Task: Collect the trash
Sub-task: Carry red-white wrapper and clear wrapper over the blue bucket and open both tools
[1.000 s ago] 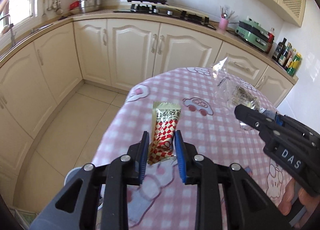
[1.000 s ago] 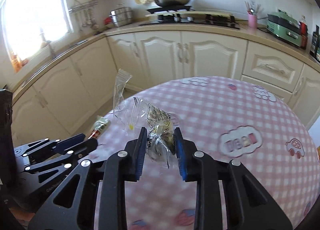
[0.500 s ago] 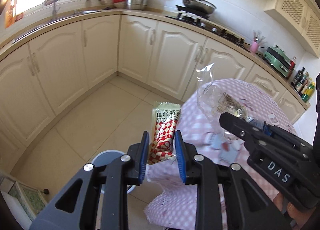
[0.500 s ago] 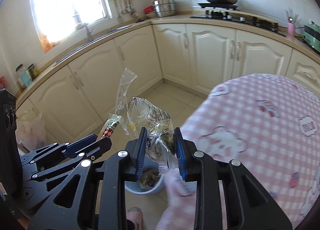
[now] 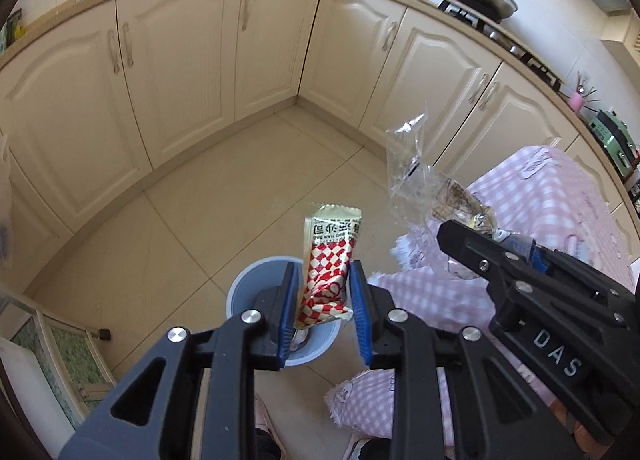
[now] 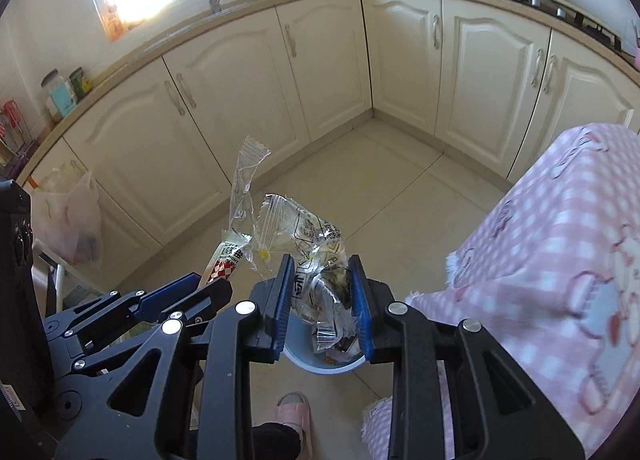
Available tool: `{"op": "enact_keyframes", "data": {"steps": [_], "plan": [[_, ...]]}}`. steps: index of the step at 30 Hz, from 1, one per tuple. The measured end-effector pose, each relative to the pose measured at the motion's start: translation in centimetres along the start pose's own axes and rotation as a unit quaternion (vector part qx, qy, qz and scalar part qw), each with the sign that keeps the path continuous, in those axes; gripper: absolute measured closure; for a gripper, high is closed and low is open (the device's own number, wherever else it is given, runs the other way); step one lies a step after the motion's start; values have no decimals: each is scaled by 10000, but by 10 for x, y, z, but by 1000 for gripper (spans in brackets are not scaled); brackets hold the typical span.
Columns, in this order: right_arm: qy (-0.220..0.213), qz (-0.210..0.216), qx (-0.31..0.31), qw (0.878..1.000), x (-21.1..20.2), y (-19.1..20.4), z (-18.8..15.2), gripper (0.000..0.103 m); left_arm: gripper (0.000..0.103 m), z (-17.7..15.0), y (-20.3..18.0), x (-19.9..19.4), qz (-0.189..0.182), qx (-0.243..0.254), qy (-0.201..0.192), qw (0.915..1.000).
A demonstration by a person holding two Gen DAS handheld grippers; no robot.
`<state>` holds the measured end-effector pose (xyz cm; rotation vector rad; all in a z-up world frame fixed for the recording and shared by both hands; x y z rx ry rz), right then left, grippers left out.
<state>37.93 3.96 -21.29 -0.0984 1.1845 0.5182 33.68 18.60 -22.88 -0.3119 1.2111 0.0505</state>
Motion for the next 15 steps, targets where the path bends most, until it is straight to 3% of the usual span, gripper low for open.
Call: {"op": "enact_keyframes", "data": {"steps": [7,15], "plan": [[256,-66,213,9994,54,-8,3,77,78,7,22,66,39,-159,517,9985],[382,-120,479,9981,91,-23,6,77,78,22,31,119,61,-163,832,9964]]}}
Point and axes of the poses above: each gripper's, at about its wrist camera, not at the fingertips, and x roughly the way its jaws point, y to its left, z to its top, the point moved 2 cm from there along x, roughly the way its jaws point, and after that the axes turned 15 degrees about y, right-handed, at the moved point
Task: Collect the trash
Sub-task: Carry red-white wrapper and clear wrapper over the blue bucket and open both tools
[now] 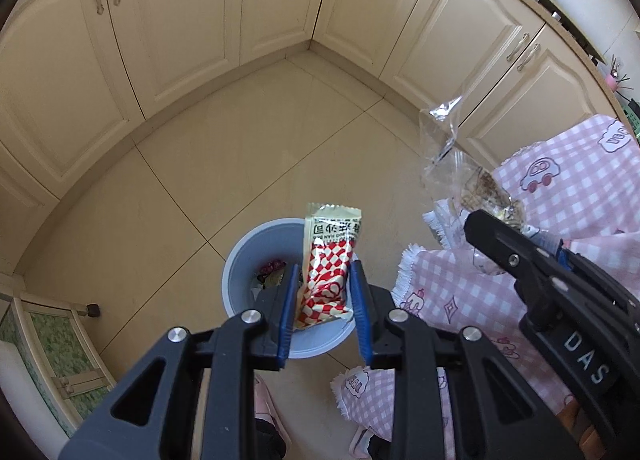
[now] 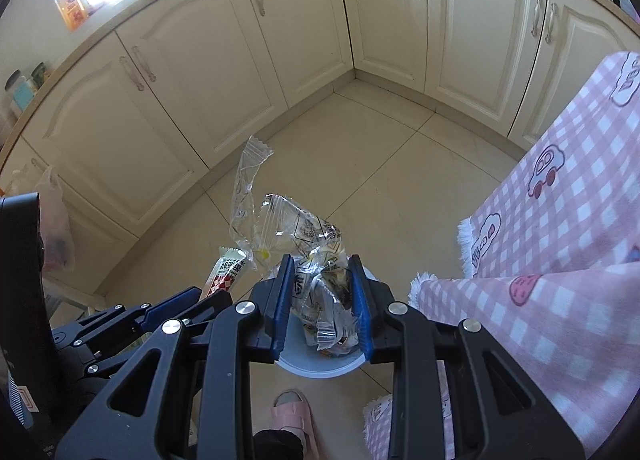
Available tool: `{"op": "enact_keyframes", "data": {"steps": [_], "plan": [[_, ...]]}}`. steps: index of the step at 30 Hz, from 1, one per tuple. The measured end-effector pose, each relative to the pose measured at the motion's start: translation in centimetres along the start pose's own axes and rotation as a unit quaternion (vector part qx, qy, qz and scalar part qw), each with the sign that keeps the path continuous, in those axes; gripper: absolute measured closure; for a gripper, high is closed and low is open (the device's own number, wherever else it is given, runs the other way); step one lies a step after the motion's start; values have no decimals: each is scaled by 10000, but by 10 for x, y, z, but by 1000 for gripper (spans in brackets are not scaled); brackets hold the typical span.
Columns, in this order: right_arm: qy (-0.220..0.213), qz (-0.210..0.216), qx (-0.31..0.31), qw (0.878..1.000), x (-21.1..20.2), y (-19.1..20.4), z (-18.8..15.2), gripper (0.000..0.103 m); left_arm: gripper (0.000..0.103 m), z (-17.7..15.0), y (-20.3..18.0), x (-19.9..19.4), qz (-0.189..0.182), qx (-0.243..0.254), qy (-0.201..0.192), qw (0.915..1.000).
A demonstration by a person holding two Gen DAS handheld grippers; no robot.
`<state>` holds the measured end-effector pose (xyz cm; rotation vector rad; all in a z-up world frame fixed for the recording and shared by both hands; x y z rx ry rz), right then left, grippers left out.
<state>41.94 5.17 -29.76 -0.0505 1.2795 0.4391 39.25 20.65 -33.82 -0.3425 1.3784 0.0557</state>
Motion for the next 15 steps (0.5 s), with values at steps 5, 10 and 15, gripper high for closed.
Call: {"op": "enact_keyframes", "data": {"steps": [5,10,15], "plan": [[33,8,138,9999,16,-8,5,77,69,14,4,14,33,-45,61,10000],[70,6,202,9998,22,-9,7,77,48,21,14,19,124,-149,28,9998],[134,55,205,9997,27,-4,8,77,42,18,27,20,155,-333,101,9993]]}}
Point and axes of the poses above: each gripper's, at about its wrist camera, not at the fingertips, and x roughly the way its jaws point, y to its left, z to its top, the point moved 2 cm from there along x, roughly the way its jaws point, and after that the axes turned 15 degrees about y, right-handed, at the moved point
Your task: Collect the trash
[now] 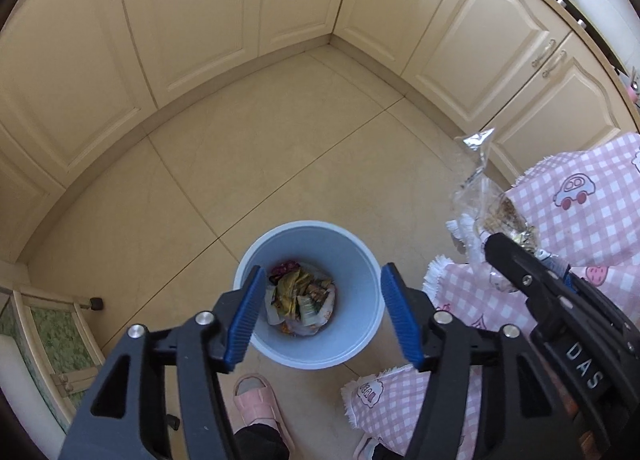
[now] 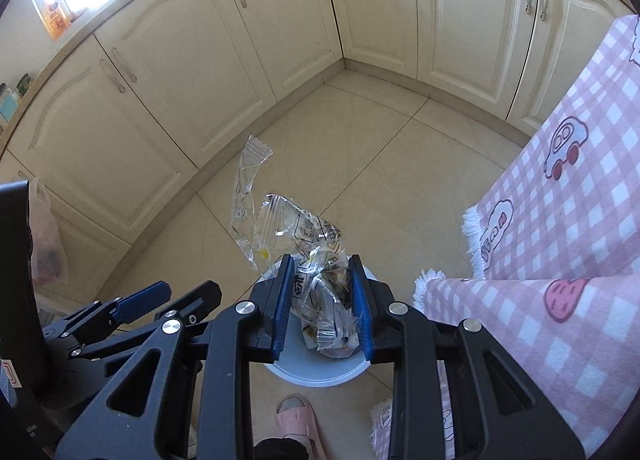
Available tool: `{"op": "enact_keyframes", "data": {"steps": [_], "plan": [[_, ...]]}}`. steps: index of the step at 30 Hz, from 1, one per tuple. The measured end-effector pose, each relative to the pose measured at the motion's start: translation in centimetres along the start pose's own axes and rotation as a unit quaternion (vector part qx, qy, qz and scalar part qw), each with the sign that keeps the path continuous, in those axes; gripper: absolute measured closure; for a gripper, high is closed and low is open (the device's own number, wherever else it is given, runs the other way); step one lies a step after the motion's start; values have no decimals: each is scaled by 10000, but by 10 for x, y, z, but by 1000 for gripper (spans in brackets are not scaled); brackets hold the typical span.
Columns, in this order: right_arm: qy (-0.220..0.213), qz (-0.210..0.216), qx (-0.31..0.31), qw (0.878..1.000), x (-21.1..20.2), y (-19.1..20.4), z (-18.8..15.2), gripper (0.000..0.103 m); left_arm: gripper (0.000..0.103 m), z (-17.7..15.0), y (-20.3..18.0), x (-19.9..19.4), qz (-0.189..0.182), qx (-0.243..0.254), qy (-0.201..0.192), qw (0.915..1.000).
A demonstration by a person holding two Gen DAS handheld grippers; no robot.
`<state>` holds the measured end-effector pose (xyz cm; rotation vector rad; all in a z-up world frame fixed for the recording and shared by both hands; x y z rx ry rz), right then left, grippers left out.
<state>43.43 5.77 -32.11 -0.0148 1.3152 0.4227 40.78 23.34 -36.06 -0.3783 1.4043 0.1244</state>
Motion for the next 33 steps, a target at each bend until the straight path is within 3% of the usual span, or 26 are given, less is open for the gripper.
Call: {"op": "enact_keyframes", "data": {"steps": [13,18,24,33], "plan": [[-5,167,-119,9998,-1,21,-1,75,39,-14,22,-18,111,-173,-54,9998],[-157,195,-217,9995,-13,29,2,68,39,-17,24,-33,104,-178,-167,9996],[-404,55,-343,9986,-44,34,-7,63,39,-30,15,-69,76,-104,-470,9988],[-1256,-652,-465,9888,-138,25,-46,50,34,-67,-27,-146,65,286,-1153,9929]]}}
Point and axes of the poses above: each gripper's, at about its wrist camera, not at the fingertips, and x roughly the way its jaws point, y to its left, z to its top, the point moved 2 cm from there along x, roughly the way its jaws point, and after that the axes turned 15 degrees about y, right-handed, at the moved point
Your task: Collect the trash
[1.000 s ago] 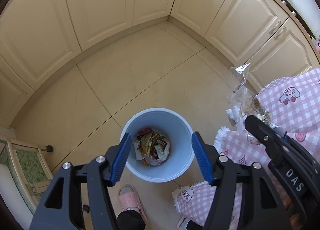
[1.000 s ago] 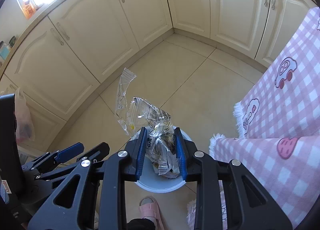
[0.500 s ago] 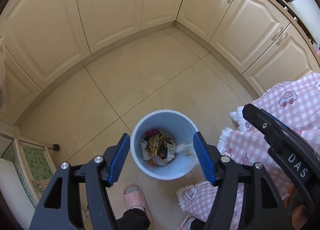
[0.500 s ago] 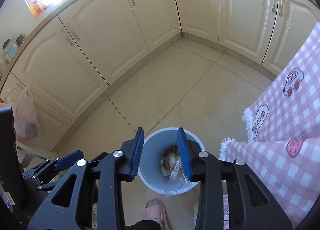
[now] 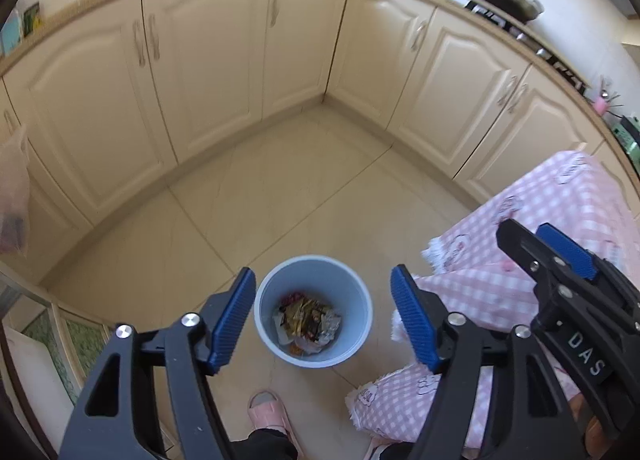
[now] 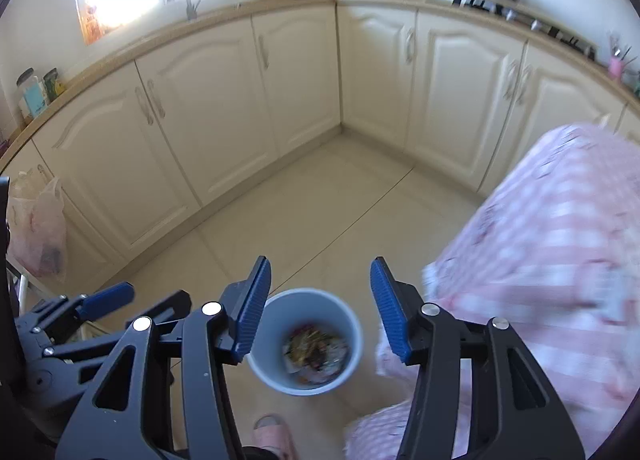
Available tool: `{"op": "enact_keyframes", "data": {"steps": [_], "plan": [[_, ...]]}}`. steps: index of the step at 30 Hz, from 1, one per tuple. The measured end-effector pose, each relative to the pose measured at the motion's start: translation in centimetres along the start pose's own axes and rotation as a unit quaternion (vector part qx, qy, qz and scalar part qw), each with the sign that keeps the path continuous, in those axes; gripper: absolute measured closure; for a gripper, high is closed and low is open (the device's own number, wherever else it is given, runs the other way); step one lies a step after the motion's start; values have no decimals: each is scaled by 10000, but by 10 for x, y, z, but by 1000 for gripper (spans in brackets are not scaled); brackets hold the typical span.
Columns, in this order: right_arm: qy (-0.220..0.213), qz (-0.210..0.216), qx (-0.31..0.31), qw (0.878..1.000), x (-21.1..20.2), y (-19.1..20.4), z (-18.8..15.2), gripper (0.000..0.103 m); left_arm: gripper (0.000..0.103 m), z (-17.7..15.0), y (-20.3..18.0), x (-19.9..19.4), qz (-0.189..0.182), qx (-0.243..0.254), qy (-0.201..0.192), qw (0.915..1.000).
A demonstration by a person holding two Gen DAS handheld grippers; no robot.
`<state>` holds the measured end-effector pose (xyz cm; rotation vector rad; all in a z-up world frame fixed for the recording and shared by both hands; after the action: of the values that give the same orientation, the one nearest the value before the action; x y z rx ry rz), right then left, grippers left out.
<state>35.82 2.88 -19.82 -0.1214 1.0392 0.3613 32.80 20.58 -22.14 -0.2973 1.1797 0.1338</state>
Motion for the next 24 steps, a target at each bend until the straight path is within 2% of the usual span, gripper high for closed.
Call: {"op": "enact_keyframes", "data": {"steps": [8,9,10,16,19,21,24], "plan": [[-777,-471,194,9957,-99,-31,-37,38,31,-36,-46,-85,-123,397,-739,9964],[-881,-507,232,9945,-114,-37,-44,37,28,-40,-50,-93,-129,435,-804,9957],[-943,-526,250,9938,-121,-39,-47,36,23,-46,-56,-104,-152,492,-909,9945],[-1384,-787,374,9865,-182,-59,-81,32,22,-83,-91,-158,-287,862,-1398,9860],[-1569,-885,439,9827,-205,-66,-97,24,22,-101,-105,-180,-317,996,-1625,9812],[-1705,-918,472,9799,-221,-70,-108,23,22,-115,-112,-196,-387,1038,-1798,9775],[-1853,-993,538,9762,-242,-76,-123,21,17,-132,-123,-217,-487,1088,-1966,9732]]}}
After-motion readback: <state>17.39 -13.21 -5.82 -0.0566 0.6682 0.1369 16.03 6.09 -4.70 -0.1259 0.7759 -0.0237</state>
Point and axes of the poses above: each gripper's, at about its wrist camera, not at the fingertips, and x roughly the way its jaws point, y to its left, z to its top, the point moved 2 cm from there along x, roughly the way its jaws point, and after that the axes turned 15 degrees about y, right-handed, at the moved point
